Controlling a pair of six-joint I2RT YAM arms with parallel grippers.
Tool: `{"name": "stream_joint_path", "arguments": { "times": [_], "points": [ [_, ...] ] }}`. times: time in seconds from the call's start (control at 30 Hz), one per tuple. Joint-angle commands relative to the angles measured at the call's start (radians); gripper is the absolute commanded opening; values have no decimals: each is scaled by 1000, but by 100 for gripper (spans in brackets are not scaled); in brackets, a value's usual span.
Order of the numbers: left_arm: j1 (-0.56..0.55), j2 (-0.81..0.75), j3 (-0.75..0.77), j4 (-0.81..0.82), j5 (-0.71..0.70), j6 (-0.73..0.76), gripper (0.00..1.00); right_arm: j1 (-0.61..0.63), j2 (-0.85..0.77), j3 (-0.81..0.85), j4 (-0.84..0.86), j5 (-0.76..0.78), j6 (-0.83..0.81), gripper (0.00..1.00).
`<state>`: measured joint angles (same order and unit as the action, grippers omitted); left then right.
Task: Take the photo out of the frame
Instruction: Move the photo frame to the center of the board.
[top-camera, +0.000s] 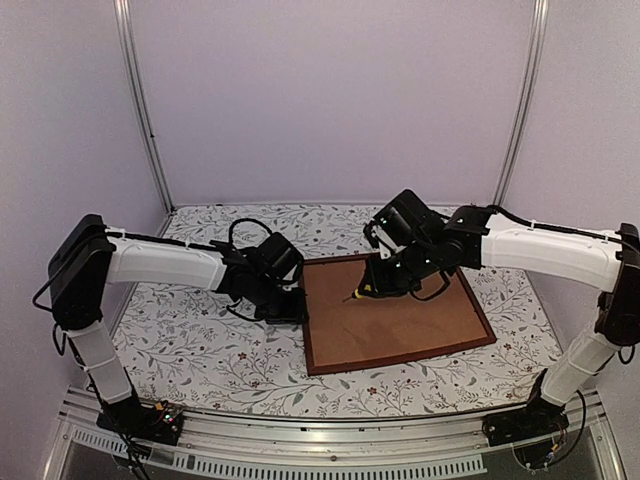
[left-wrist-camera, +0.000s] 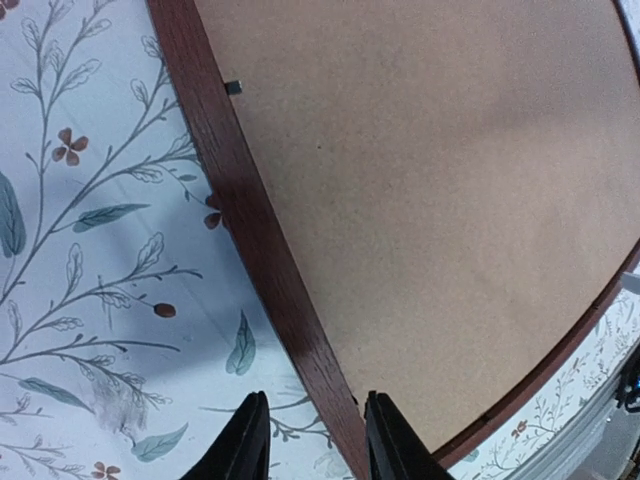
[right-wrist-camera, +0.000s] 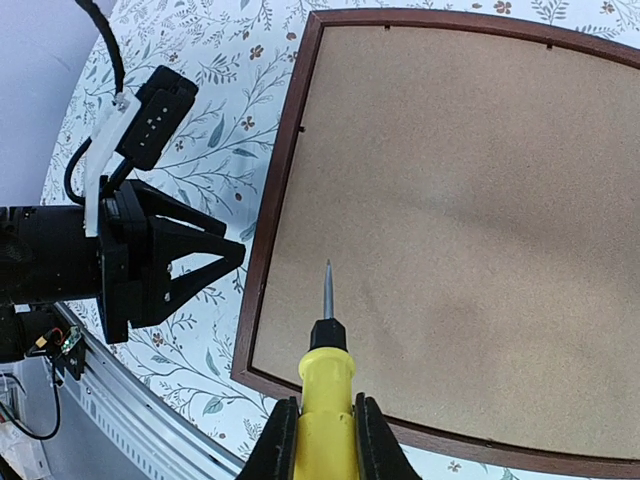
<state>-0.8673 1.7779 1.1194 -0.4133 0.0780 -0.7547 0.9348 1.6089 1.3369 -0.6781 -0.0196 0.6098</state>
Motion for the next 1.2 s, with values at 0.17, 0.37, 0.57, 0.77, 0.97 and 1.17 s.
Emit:
{"name": "stream_joint_path", "arguments": {
  "times": [0.17,0.37,0.57,0.77,0.97,1.17],
  "points": [
    [5,141,118,-93,-75,43,36,-30,-119,-126,92,-40,7,0],
    [1,175,135,-91,-75,48,36,-35,-142,-170,117,-51,19,0],
    [-9,184,119,-74,-64,47,29,-36,-139,-192,147,-73,28,0],
    [-33,207,119,-58,-50,40,27,-35,-123,-188,155,-88,22,0],
    [-59,220,128,-58,-45,39,22,-35,-121,-191,156,-88,22,0],
    [-93,207,111,-60,-35,32,20,-35,-124,-203,156,-83,25,0]
  ]
}}
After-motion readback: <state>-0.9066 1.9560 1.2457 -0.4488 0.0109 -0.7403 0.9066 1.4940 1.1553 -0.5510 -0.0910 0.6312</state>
